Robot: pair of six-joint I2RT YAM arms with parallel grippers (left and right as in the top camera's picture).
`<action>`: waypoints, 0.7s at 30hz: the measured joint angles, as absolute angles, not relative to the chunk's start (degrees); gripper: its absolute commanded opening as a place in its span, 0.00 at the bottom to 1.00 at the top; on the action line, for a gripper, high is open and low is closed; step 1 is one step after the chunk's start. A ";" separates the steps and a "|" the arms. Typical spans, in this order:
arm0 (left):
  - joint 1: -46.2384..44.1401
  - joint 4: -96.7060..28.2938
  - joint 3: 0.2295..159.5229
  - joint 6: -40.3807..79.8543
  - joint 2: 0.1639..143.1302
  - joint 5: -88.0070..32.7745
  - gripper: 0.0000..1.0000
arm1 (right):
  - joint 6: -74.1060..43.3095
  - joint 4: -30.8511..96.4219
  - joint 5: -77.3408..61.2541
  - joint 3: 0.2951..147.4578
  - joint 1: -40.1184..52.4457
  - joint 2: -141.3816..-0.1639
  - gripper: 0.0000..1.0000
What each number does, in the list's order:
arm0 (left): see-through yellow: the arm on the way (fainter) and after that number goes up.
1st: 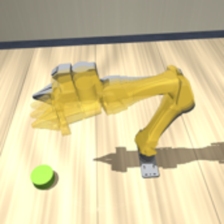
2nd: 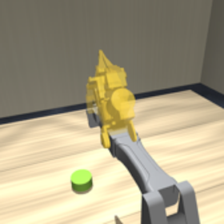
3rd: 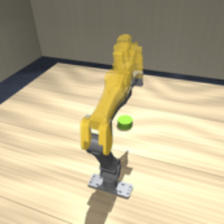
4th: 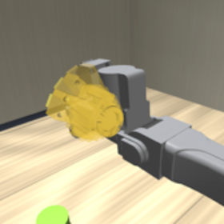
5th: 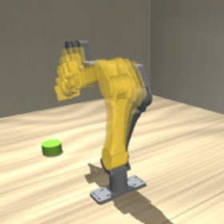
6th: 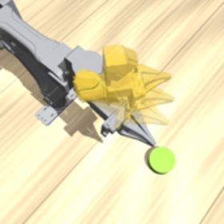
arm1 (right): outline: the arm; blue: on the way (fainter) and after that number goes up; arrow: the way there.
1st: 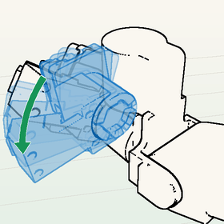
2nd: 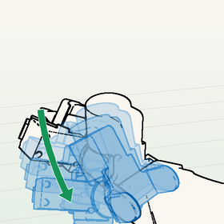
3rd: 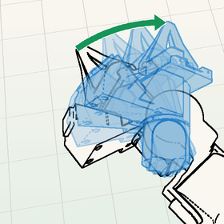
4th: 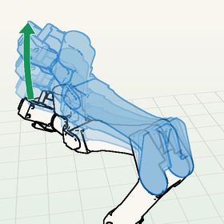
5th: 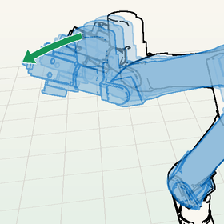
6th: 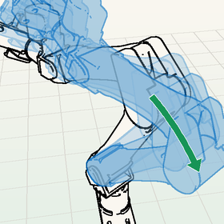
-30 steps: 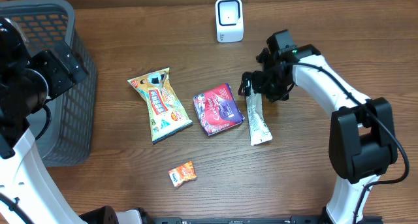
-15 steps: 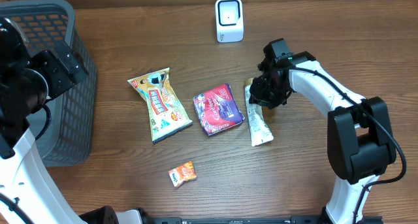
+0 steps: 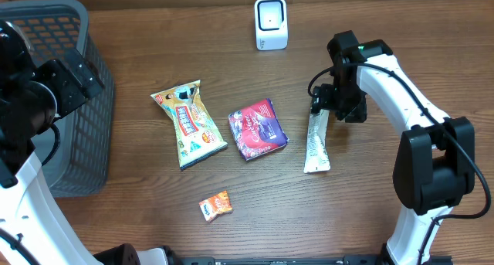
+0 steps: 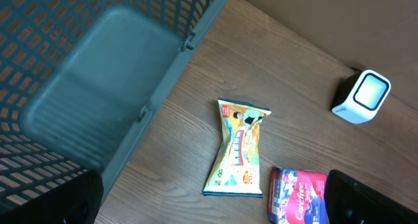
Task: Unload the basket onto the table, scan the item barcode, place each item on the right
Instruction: 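Lower the right gripper onto the white tube and grasp it, then lift the white tube and move it rightward with the right gripper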
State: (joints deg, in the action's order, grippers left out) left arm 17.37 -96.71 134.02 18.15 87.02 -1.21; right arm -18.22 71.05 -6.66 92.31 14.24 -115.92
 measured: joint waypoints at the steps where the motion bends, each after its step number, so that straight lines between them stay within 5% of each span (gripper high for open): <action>1: 17.37 -96.71 134.02 18.15 87.02 -1.21 1.00 | -18.02 71.20 -7.25 92.29 14.31 -115.92 0.89; 10: 17.37 -96.73 134.02 18.15 87.02 -1.21 1.00 | -15.79 69.63 -12.67 83.92 18.20 -115.92 0.89; 11: 17.37 -96.71 134.02 18.15 87.02 -1.21 1.00 | -15.79 68.90 -12.69 82.59 18.55 -115.92 0.84; 14: 17.37 -96.71 134.02 18.15 87.02 -1.21 1.00 | -15.53 66.02 -12.64 78.76 18.65 -115.94 0.35; 21: 17.37 -96.71 134.02 18.15 87.00 -1.21 1.00 | -16.05 67.53 -13.17 78.65 16.99 -115.94 0.25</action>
